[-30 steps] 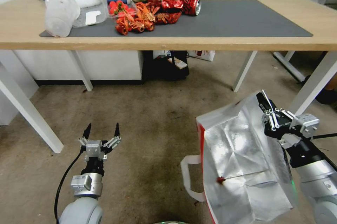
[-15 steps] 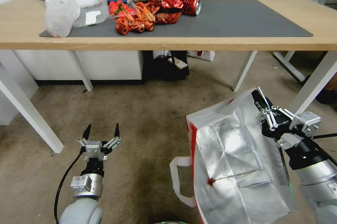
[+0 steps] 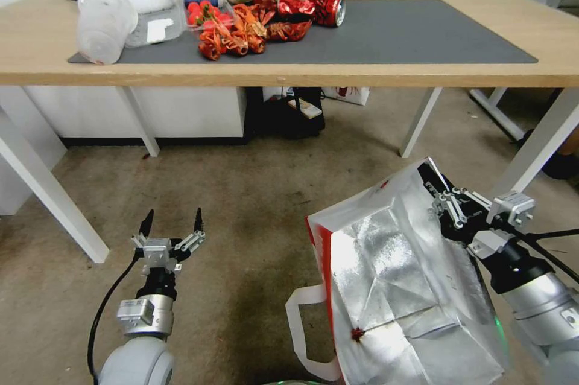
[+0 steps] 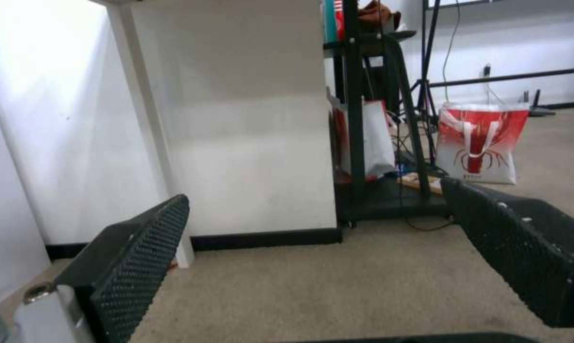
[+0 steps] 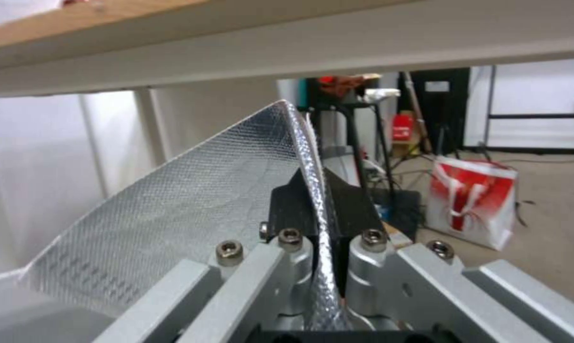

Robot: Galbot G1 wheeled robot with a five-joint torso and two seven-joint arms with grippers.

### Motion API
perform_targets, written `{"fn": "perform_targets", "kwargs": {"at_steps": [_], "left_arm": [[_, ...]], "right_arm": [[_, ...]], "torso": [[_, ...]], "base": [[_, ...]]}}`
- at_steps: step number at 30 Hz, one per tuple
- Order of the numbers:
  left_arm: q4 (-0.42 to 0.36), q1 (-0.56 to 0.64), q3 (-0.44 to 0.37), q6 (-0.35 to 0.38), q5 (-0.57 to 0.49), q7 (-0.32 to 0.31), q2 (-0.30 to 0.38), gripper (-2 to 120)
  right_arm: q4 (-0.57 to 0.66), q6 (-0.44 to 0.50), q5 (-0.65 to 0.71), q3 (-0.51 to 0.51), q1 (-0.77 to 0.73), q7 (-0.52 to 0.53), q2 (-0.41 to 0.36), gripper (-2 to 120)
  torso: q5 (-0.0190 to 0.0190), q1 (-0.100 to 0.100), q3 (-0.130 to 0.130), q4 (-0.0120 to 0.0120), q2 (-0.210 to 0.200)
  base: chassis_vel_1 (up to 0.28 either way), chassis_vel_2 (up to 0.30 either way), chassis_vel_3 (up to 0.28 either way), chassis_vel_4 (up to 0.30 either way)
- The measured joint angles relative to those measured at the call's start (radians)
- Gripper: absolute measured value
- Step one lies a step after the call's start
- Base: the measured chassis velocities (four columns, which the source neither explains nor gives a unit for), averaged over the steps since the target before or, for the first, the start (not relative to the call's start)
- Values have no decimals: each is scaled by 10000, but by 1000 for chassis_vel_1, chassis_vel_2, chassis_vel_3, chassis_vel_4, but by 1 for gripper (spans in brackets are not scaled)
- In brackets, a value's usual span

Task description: Pick up the food delivery bag from the floor and place it on the table.

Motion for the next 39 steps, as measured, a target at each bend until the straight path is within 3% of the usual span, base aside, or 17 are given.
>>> {"fn": "perform_targets", "kwargs": {"at_steps": [18, 22, 29, 39], "left_arm": [[-77, -3, 38, 37, 10, 21, 20, 99], [-196, 15, -18, -69, -321, 453, 53, 99], [-325, 75, -122, -131, -424, 991, 67, 99], [-385, 93, -180, -161, -344, 1051, 86, 100]], "right_arm": [[-12, 323, 1810, 213, 223, -1285, -997, 0], [-13, 443, 2854, 682, 335, -2109, -1328, 0], [-13, 448, 3314, 864, 385, -2719, -1423, 0], [-14, 447, 3438, 954, 426, -3172, -1413, 0]], "torso": [[0, 0, 0, 0, 0], [0, -1, 0, 0, 0], [-1, 0, 0, 0, 0], [0, 0, 0, 0, 0]], "base": [[0, 0, 0, 0], [0, 0, 0, 0], [0, 0, 0, 0], [0, 0, 0, 0]]}}
